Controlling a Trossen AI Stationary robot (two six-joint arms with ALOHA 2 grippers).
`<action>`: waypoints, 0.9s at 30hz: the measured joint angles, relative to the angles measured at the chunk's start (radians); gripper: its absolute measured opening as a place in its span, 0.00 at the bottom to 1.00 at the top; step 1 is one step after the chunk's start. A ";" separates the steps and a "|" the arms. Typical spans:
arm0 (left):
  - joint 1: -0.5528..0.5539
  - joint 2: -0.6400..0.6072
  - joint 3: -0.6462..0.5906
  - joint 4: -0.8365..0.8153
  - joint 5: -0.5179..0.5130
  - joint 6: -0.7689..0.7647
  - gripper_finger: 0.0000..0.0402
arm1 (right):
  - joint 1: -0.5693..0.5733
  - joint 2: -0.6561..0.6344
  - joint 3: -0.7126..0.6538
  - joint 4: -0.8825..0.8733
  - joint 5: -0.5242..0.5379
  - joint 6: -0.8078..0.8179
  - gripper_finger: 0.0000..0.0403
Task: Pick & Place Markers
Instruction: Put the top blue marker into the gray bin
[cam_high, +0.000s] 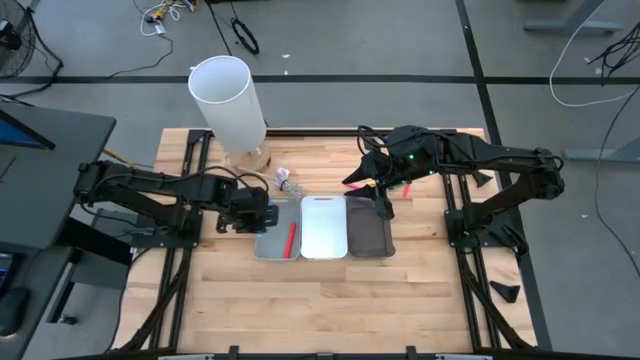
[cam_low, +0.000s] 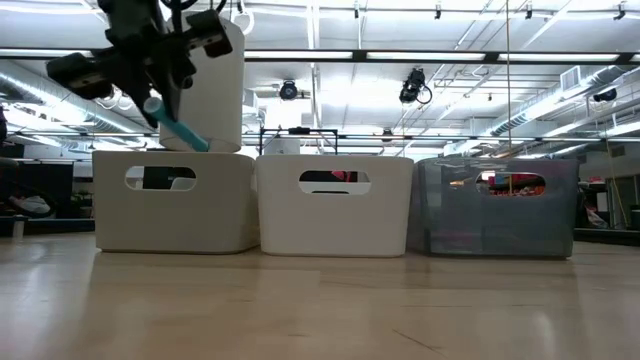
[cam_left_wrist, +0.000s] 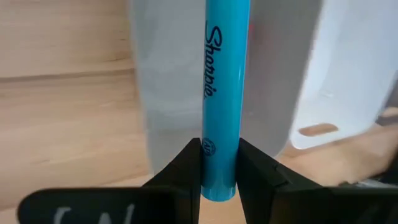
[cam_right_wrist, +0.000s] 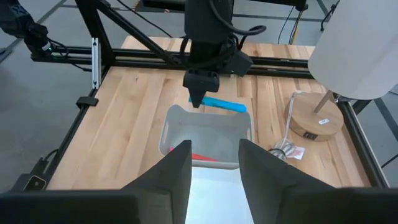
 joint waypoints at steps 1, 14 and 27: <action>0.000 0.001 0.000 -0.006 0.000 -0.008 0.19 | 0.000 0.000 0.000 0.000 0.000 0.000 0.33; -0.011 0.125 0.000 0.007 0.000 -0.024 0.19 | 0.000 0.000 0.000 -0.005 0.000 0.000 0.33; -0.011 0.273 0.000 0.055 -0.028 -0.045 0.19 | 0.000 0.000 0.000 -0.010 0.000 -0.001 0.33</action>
